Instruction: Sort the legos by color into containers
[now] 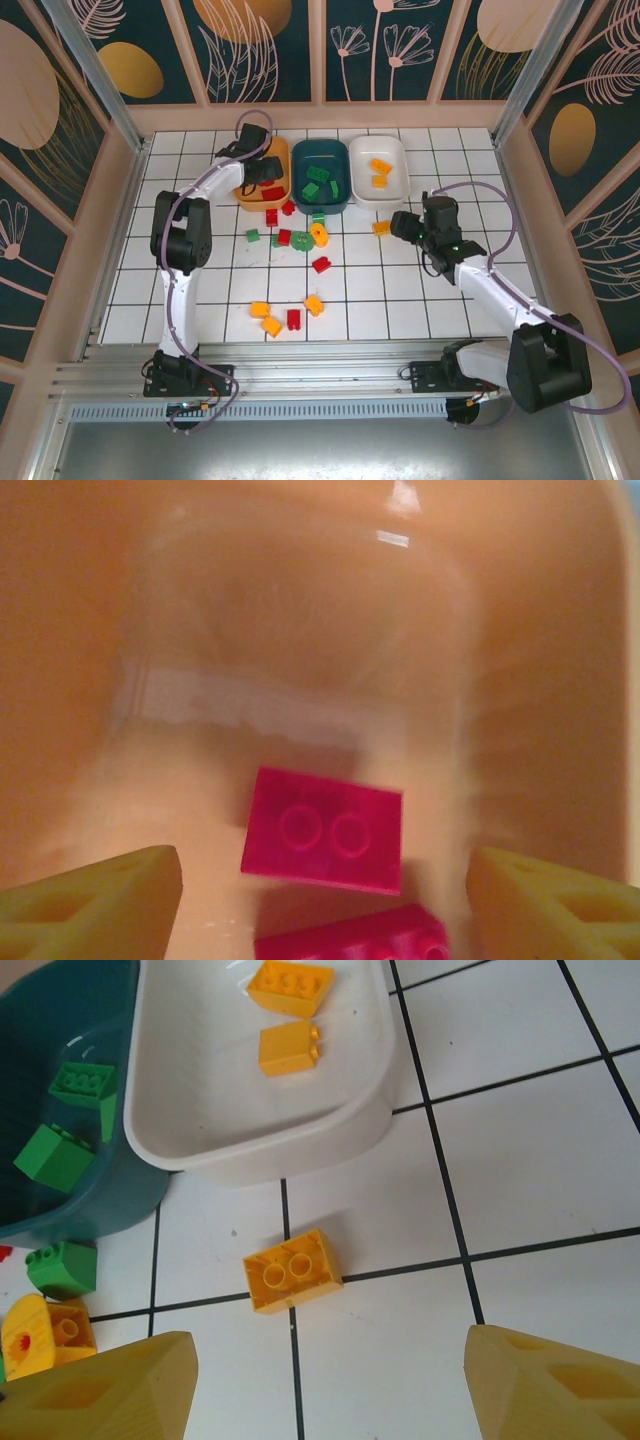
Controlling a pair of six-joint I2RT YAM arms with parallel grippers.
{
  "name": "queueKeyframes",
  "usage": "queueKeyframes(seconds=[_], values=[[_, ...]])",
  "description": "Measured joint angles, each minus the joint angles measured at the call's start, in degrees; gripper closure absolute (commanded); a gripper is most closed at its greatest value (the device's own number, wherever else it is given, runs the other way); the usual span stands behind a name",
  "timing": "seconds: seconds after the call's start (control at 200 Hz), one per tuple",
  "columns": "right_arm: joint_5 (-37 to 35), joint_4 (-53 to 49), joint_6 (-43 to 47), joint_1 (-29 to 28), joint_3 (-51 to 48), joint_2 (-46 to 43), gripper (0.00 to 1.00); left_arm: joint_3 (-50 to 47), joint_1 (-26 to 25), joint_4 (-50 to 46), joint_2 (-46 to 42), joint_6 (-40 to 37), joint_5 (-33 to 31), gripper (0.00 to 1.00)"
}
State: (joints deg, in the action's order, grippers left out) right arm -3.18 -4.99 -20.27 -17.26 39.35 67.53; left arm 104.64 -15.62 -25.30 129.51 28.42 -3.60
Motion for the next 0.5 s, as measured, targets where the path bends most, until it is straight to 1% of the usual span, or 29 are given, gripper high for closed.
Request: queueKeyframes(seconds=[0.07,0.115,0.2,0.225,0.25,0.29,0.405,0.5], values=[[0.0,-0.7,0.1,-0.3,0.5,-0.3,0.21,-2.4,0.0,0.3,-0.9,0.2,0.7,0.2],[0.2,-1.3,0.5,-0.6,0.7,-0.3,0.2,-4.6,0.0,0.8,-2.4,0.2,1.3,0.19],[0.3,-2.7,0.7,-1.4,1.4,1.0,0.17,-11.6,0.0,2.9,-9.0,0.9,3.2,0.16],[0.2,-3.1,0.9,-1.8,1.9,1.9,0.15,-14.6,0.0,3.7,-12.0,1.5,3.7,0.14],[0.2,-3.2,1.0,-2.2,2.4,3.2,0.13,-17.9,0.0,5.2,-15.7,2.0,4.4,0.08],[0.0,-3.3,1.5,-3.0,3.1,5.4,0.11,-23.2,0.0,7.4,-21.6,3.0,5.5,0.02],[-0.6,-4.1,2.6,-4.6,4.5,10.8,0.09,-40.6,0.0,15.8,-42.8,6.6,9.8,0.02],[-0.9,-4.6,4.0,-4.8,5.6,14.2,0.09,-53.7,0.1,22.4,-56.1,9.7,12.9,0.01]])
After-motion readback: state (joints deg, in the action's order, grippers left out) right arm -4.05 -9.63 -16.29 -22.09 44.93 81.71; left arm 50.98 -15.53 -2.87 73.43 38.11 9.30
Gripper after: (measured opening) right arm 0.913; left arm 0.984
